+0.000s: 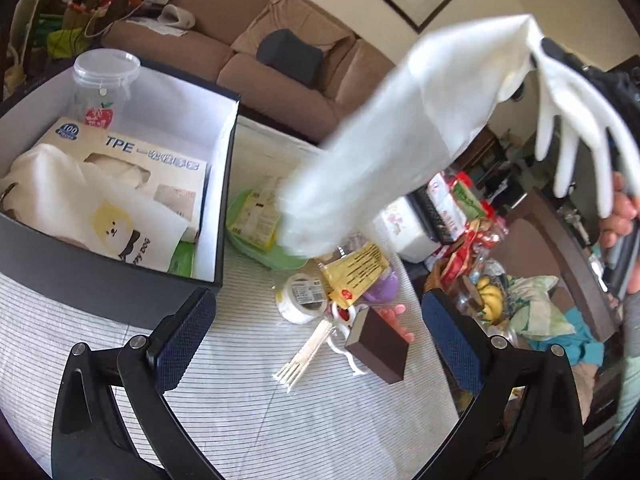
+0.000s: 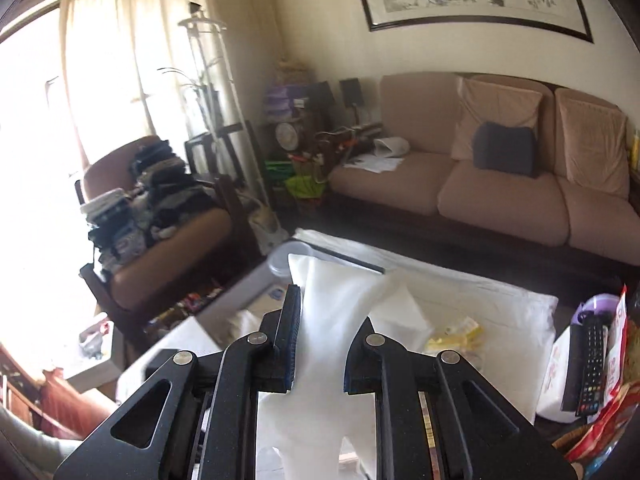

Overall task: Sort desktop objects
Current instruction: 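Grasp another white glove with the right gripper and lift it, then carry the hanging white glove over the black box with the right gripper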

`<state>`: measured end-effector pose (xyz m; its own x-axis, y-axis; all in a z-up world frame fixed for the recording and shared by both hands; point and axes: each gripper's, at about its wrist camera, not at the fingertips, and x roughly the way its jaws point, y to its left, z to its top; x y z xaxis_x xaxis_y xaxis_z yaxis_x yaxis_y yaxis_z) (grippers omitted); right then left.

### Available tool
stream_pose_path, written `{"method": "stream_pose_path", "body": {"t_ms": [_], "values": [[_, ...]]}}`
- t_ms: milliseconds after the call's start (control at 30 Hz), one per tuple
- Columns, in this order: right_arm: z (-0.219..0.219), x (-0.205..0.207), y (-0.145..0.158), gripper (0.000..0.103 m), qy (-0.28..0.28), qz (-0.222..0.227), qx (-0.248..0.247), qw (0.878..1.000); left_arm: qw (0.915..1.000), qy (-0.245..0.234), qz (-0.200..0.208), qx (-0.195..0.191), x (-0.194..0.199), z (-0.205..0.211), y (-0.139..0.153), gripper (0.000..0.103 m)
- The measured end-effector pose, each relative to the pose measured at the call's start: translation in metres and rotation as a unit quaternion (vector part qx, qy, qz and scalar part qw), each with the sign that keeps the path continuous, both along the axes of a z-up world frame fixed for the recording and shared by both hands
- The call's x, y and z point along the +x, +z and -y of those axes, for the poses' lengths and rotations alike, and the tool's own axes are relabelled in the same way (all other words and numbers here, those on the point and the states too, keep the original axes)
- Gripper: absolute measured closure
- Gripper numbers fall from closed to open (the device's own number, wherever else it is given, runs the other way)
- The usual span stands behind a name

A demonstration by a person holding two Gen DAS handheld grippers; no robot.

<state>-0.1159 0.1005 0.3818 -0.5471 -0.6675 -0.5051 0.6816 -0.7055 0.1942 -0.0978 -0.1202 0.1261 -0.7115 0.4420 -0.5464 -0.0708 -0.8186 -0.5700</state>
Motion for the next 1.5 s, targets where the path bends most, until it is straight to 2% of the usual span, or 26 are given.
{"method": "stream_pose_path", "body": {"t_ms": [133,267,333,467,567,667,700,833,1000,1067,1167,1233,1333,1500], "values": [[0.028,0.036,0.022,0.088,0.032,-0.002,0.014,0.999,0.9997,0.015,-0.018,-0.012,0.006,0.012,0.008,0.0],[0.061,0.057,0.03,0.088,0.054,0.001,0.034,0.998,0.9977,0.039,-0.014,0.054,0.011,0.05,0.008,0.0],[0.082,0.066,0.031,0.088,0.068,-0.007,0.056,0.996,0.9962,0.047,-0.02,0.071,0.014,0.065,0.01,0.0],[0.115,0.083,0.029,0.088,0.101,-0.021,0.08,0.991,0.996,-0.025,-0.053,0.067,0.012,0.072,0.024,0.0],[0.13,0.094,0.025,0.088,0.126,-0.023,0.086,0.988,0.9898,-0.094,-0.084,0.066,0.015,0.06,0.036,0.0],[0.14,0.105,0.022,0.088,0.15,-0.024,0.091,0.984,0.989,-0.11,-0.093,0.034,0.017,0.052,0.039,0.0],[0.143,0.108,0.022,0.088,0.152,-0.027,0.096,0.983,0.9878,-0.119,-0.089,0.046,0.015,0.051,0.036,0.0],[0.154,0.112,0.021,0.088,0.147,-0.042,0.113,0.982,0.9802,-0.134,-0.056,0.135,0.006,0.062,0.022,0.008],[0.158,0.106,0.023,0.088,0.137,-0.054,0.115,0.982,0.9756,-0.149,-0.043,0.155,0.004,0.065,0.015,0.01],[0.161,0.102,0.023,0.088,0.135,-0.056,0.115,0.983,0.9712,-0.165,-0.031,0.169,0.002,0.06,0.009,0.01],[0.172,0.095,0.021,0.088,0.135,-0.057,0.109,0.983,0.9692,-0.172,-0.011,0.175,-0.002,0.05,0.001,0.01],[0.182,0.087,0.017,0.087,0.139,-0.058,0.11,0.983,0.9638,-0.169,-0.004,0.206,-0.004,0.051,-0.004,0.021],[0.202,0.071,0.003,0.087,0.145,-0.047,0.117,0.981,0.949,-0.156,-0.009,0.274,-0.011,0.068,-0.004,0.024],[0.243,0.038,-0.026,0.087,0.16,-0.038,0.14,0.976,0.9443,-0.109,-0.03,0.309,-0.035,0.11,-0.003,0.024]]}}
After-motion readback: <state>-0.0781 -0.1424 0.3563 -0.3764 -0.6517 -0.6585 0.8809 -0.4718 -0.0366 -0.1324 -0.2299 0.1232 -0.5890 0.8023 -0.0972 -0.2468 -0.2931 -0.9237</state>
